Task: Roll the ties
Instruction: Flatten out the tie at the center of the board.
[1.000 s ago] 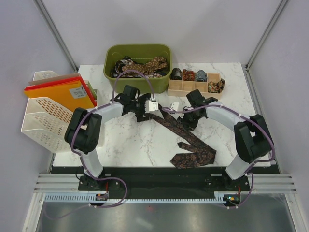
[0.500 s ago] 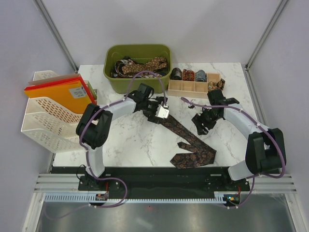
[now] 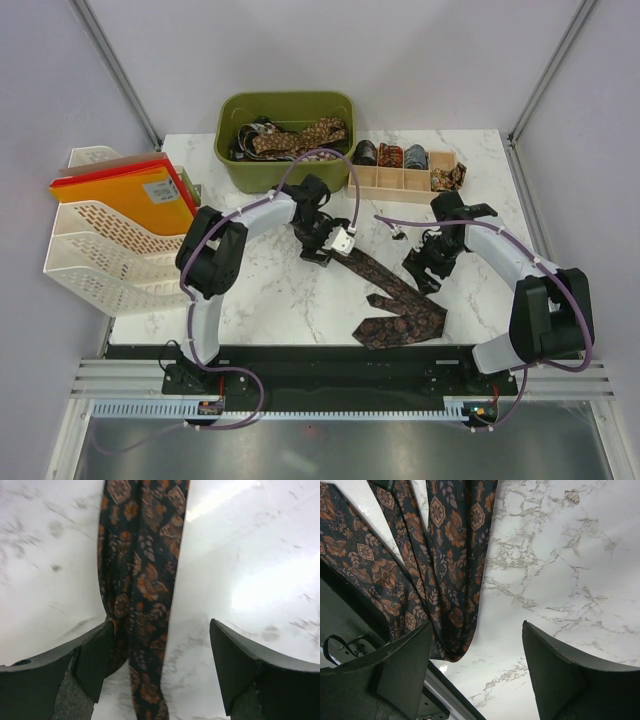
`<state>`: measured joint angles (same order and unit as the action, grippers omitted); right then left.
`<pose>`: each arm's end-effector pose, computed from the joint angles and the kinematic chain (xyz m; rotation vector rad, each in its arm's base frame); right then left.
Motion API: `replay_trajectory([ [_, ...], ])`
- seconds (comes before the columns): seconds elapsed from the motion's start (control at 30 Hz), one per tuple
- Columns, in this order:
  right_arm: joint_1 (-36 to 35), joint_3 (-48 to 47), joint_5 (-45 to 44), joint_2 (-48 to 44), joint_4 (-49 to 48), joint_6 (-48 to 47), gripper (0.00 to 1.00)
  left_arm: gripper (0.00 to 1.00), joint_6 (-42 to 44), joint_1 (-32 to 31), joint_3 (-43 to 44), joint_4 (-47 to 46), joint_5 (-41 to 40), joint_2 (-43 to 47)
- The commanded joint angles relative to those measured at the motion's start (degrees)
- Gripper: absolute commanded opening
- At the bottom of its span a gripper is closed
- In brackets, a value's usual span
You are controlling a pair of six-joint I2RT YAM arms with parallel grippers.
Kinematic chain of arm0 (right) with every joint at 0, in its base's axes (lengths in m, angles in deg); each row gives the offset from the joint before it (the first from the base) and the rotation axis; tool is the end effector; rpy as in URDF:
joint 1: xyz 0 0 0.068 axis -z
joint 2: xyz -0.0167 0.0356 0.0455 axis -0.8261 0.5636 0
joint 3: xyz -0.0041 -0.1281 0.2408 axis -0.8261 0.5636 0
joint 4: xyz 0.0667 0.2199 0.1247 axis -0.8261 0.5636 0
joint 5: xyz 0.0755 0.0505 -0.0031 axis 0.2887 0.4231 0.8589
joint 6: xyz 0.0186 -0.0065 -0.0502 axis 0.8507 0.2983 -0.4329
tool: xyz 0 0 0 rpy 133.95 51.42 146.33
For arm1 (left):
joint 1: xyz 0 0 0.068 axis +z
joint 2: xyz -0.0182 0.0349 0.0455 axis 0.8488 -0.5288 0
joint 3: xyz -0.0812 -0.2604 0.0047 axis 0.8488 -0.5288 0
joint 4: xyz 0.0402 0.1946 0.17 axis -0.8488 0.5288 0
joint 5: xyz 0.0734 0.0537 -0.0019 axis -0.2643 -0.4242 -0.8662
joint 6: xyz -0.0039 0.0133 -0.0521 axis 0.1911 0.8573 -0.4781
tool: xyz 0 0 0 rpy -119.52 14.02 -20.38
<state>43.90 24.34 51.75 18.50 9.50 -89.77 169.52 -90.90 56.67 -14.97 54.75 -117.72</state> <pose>0.2445 0.0632 0.2118 -1.3465 2.5762 0.4348 0.3332 -0.2409 0.1650 2.2593 1.2111 -0.6446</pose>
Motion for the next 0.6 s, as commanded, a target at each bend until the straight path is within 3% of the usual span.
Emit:
replay_trajectory([
  [0.0, -0.1, 0.0, 1.6, -1.5, 2.1, -3.2, 0.80, 0.76, -3.1, 1.7, -2.2, 6.8, -2.3, 2.4],
  [0.07, -0.1, 0.9, 2.4, -2.7, 2.1, -4.5, 0.80, 0.70, -5.0, 2.1, -5.5, 6.1, -2.1, 4.4],
  [0.27, -0.1, 0.7, 2.1, -4.9, -1.2, -6.0, 0.79, 0.37, -23.9, 2.2, -15.7, -1.7, -4.6, 14.0],
  [0.33, -0.1, -1.7, 1.9, -3.7, -2.0, -5.9, 0.77, 0.30, -34.5, 2.4, -19.3, -4.1, -7.8, 16.9],
  [0.47, -0.1, -6.8, 2.5, -0.7, -2.8, -2.6, 0.73, 0.02, -58.2, 3.8, -22.1, -8.5, -12.2, 18.5],
  [0.57, -0.1, -8.8, 3.1, -0.5, -3.0, -2.9, 0.71, 0.02, -70.2, 4.7, -23.7, -10.9, -15.8, 18.4],
])
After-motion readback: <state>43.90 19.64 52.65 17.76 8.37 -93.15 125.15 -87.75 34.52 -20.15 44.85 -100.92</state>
